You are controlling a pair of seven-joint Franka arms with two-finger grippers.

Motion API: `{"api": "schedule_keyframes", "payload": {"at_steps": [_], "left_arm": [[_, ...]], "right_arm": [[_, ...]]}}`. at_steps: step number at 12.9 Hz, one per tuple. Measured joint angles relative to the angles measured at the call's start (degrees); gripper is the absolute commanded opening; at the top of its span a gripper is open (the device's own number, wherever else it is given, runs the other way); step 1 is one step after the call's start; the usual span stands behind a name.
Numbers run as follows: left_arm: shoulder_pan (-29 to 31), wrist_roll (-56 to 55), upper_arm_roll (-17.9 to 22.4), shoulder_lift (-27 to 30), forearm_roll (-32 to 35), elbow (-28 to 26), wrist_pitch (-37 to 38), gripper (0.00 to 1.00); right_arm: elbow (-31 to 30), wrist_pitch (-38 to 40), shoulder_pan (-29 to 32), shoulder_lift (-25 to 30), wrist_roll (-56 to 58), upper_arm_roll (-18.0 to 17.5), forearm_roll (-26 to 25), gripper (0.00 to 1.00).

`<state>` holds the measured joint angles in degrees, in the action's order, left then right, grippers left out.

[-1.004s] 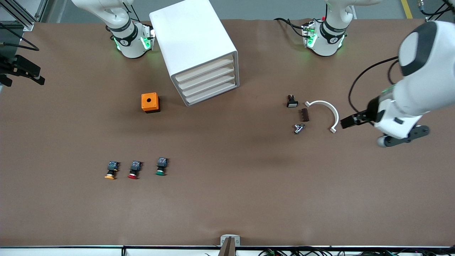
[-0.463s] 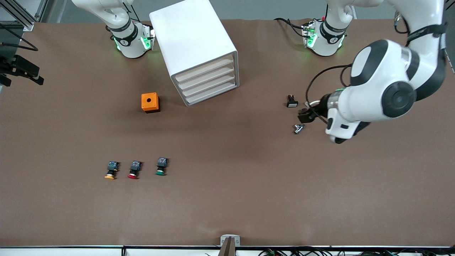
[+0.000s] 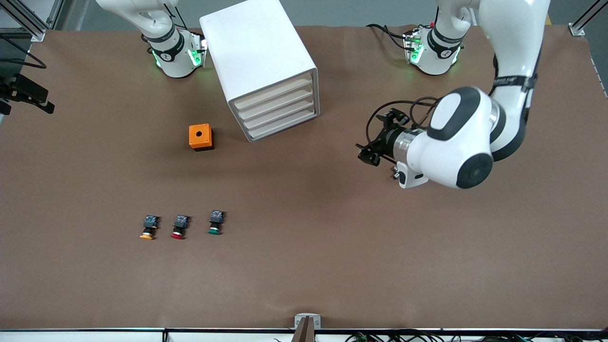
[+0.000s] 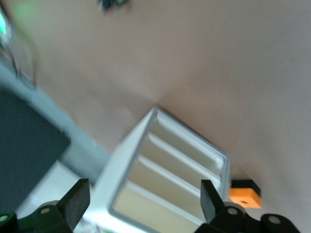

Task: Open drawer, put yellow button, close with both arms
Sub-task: 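Move the left gripper toward the white cabinet's drawer handle, then grasp the drawer handle with the left gripper while the right gripper reaches the yellow button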

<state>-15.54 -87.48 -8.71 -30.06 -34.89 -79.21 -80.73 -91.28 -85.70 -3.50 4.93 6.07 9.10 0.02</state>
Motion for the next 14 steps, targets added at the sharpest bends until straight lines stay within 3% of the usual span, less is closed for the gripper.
{"api": "schedule_keyframes", "payload": {"at_steps": [9, 12, 14], "left_arm": [[-3.40, -30.45, -0.11, -9.99, -15.57, 0.59, 0.54, 1.00], [-5.40, -36.65, -0.15, -13.56, -19.23, 0.67, 0.67, 0.99], [-7.51, -39.17, -0.22, -15.33, -21.13, 0.73, 0.76, 0.86]], "right_arm": [[-0.03, -0.03, 1.46, -1.09, -0.12, 0.07, 0.00, 1.00], [-0.53, -2.43, 1.57, -6.05, -0.12, 0.06, -0.02, 1.00], [-0.13, -4.71, 2.69, -11.76, -0.11, 0.08, -0.02, 1.00]]}}
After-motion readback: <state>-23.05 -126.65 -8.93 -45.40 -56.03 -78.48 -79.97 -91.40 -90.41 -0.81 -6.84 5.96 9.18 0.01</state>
